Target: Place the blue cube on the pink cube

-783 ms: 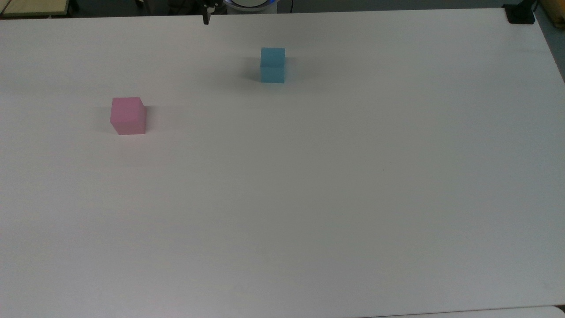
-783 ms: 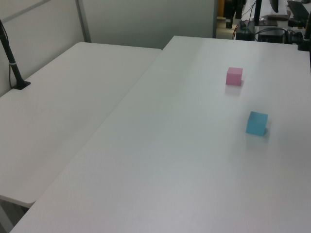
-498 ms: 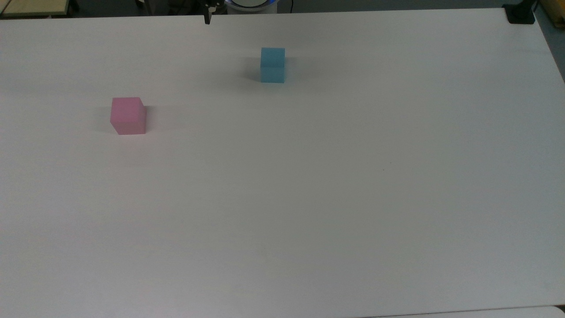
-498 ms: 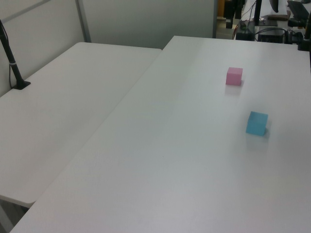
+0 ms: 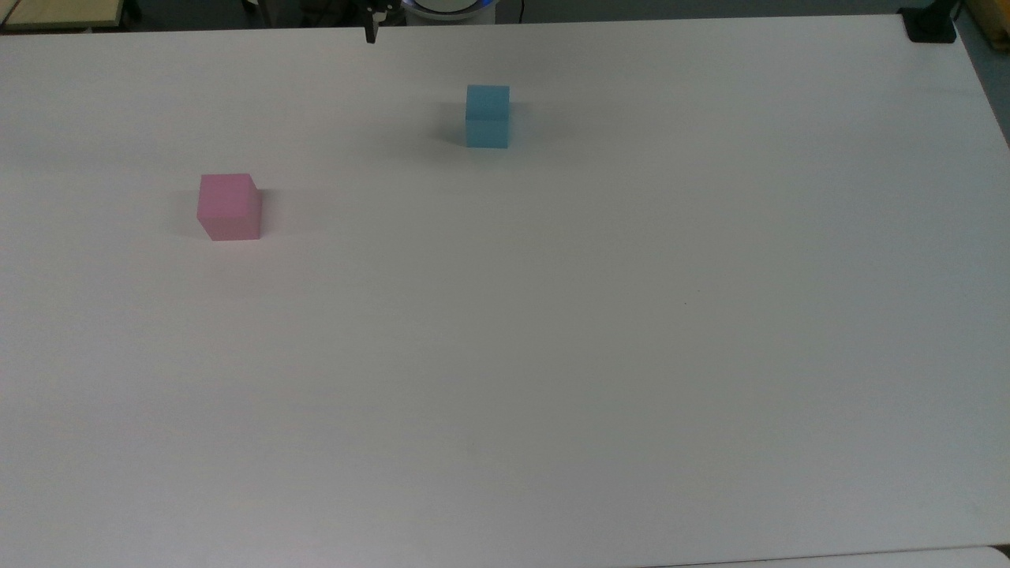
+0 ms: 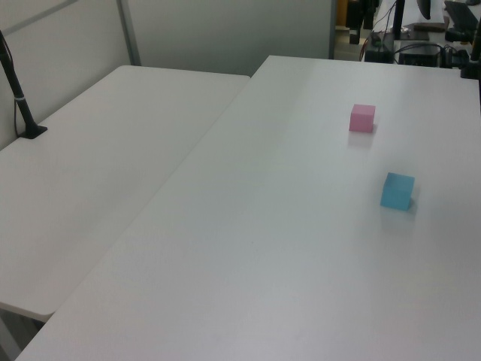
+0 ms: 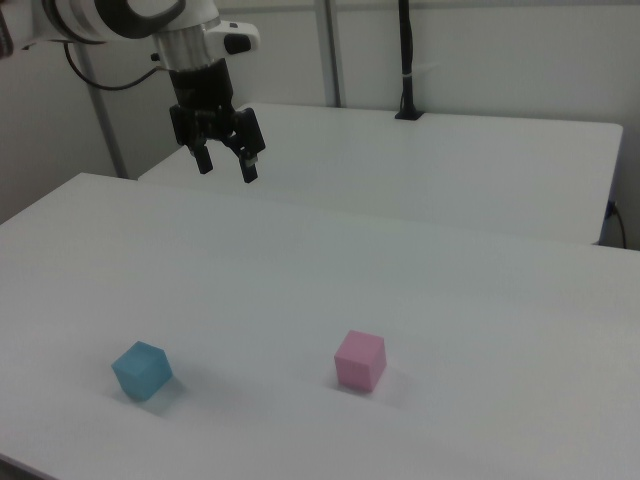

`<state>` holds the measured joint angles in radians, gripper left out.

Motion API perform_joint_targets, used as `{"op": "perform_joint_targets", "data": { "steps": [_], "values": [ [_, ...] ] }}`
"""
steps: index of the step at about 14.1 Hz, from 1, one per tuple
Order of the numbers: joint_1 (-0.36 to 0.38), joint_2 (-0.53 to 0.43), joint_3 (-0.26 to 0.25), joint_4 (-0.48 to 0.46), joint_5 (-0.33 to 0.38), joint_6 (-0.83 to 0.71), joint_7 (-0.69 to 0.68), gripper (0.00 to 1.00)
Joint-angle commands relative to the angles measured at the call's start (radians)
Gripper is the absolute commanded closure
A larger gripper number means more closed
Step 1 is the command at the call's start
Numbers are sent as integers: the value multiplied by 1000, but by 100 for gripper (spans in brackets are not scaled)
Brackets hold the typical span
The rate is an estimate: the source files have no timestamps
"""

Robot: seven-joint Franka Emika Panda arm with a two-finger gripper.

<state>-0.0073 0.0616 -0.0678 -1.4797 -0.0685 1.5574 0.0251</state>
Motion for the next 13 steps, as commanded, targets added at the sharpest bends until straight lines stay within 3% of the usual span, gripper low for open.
{"op": "perform_joint_targets", "data": {
  "steps": [1, 6, 13],
  "values": [
    [10, -16, -3, -16, -4, -5, -17, 0],
    [27, -52, -3, -59, -4, -2, -17, 0],
    [113, -274, -3, -321, -4, 44, -8, 0]
  ]
}}
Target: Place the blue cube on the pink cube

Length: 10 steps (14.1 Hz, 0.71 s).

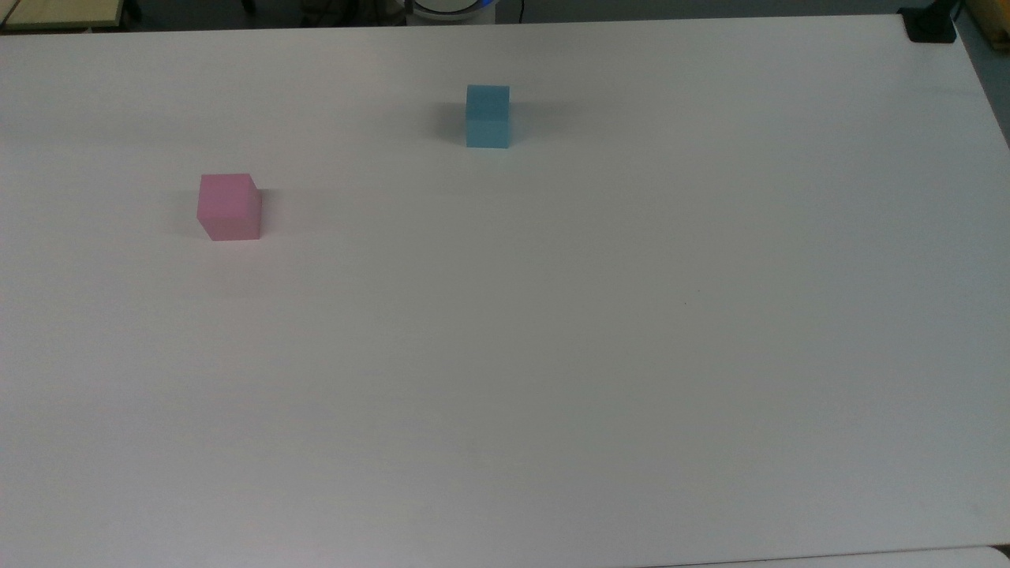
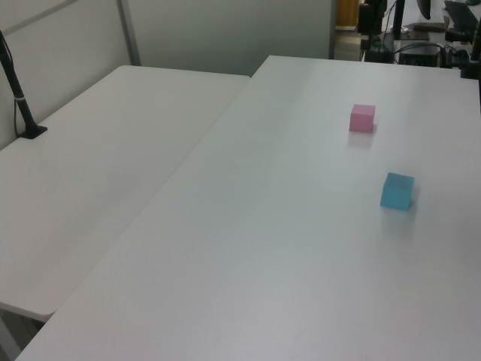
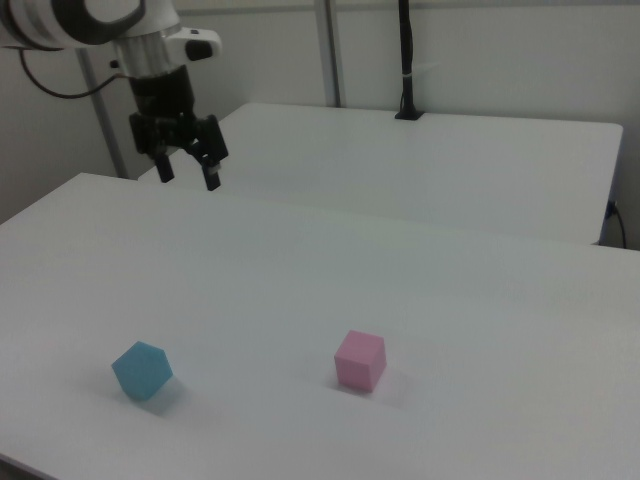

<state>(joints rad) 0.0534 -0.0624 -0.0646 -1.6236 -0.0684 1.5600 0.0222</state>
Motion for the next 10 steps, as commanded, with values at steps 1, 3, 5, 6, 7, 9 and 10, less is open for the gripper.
{"op": "perform_joint_targets", "data": {
  "steps": [1, 3, 5, 6, 7, 9, 10],
  "values": [
    [66, -187, -6, -218, -4, 37, -4, 0],
    [121, -258, -4, -296, -2, 25, 1, 0],
    [150, -319, -4, -366, -2, 26, 43, 0],
    [170, -336, -4, -384, -2, 26, 79, 0],
    [186, -341, -4, -400, -2, 31, 122, 0],
    [207, -344, -4, -438, -2, 43, 140, 0],
    [207, -344, -4, -461, -1, 55, 140, 0]
  ]
}}
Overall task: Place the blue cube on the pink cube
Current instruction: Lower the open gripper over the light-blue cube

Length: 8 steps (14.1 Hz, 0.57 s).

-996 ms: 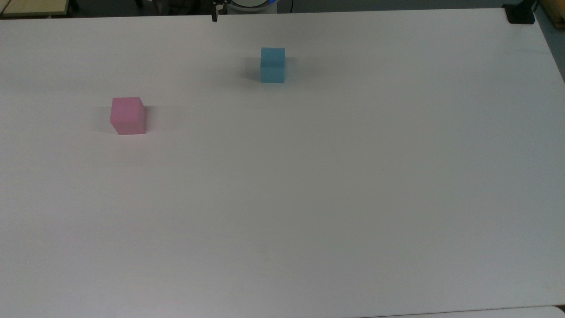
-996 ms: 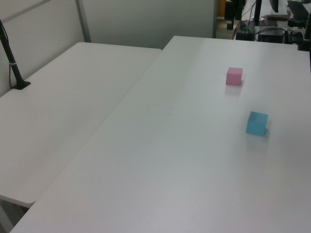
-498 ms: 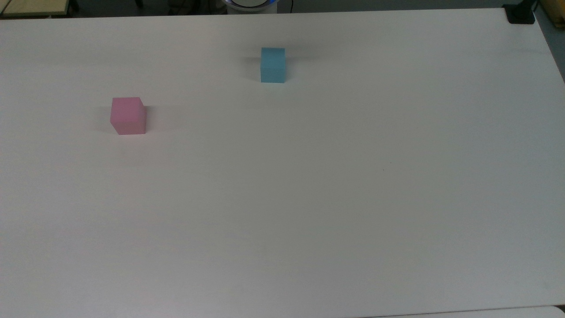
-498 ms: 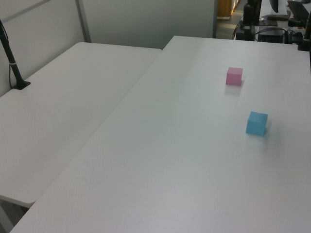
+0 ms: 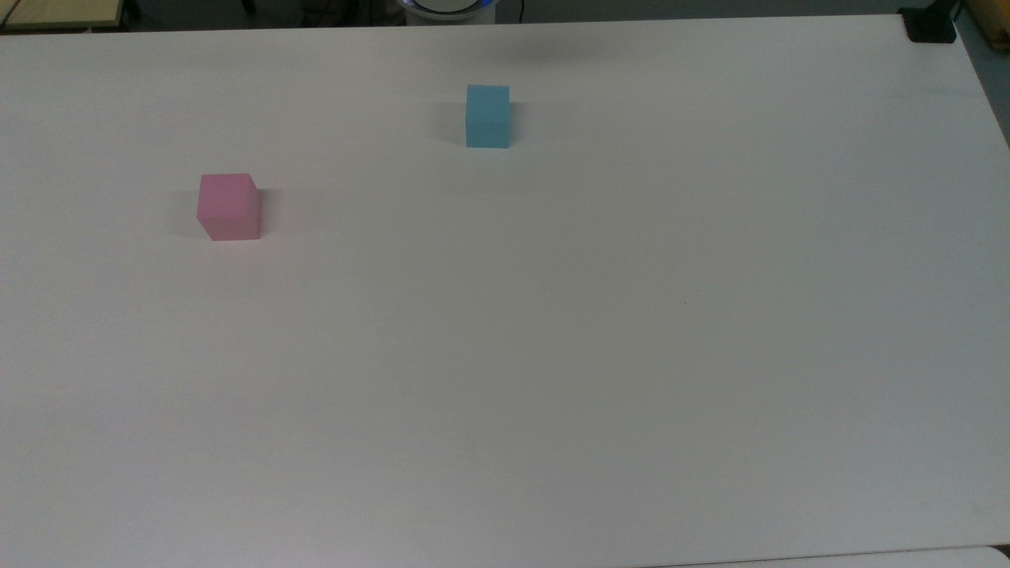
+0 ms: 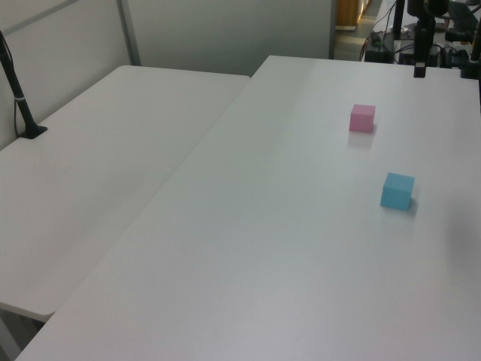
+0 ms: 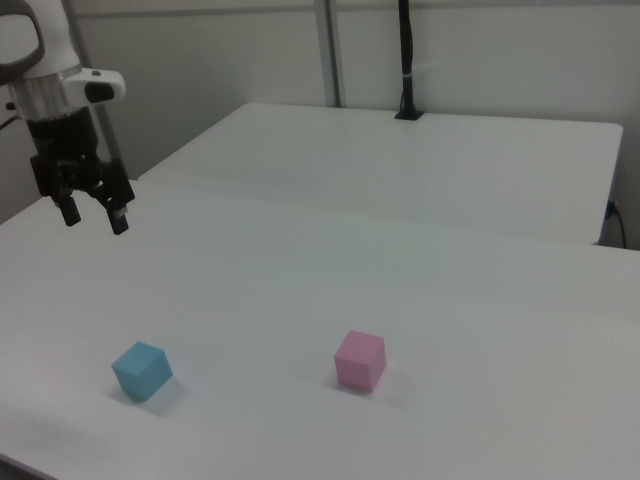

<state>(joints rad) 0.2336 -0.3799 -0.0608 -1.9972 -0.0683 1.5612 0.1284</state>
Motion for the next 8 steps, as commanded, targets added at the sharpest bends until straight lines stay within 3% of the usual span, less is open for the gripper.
{"op": "perform_joint_targets", "data": {
  "steps": [1, 6, 8],
  "values": [
    [29, -27, -7, -121, 1, 88, 34, 0],
    [29, -7, 36, -417, 1, 443, 103, 0],
    [59, 48, 41, -477, 1, 548, 137, 0]
  ]
}}
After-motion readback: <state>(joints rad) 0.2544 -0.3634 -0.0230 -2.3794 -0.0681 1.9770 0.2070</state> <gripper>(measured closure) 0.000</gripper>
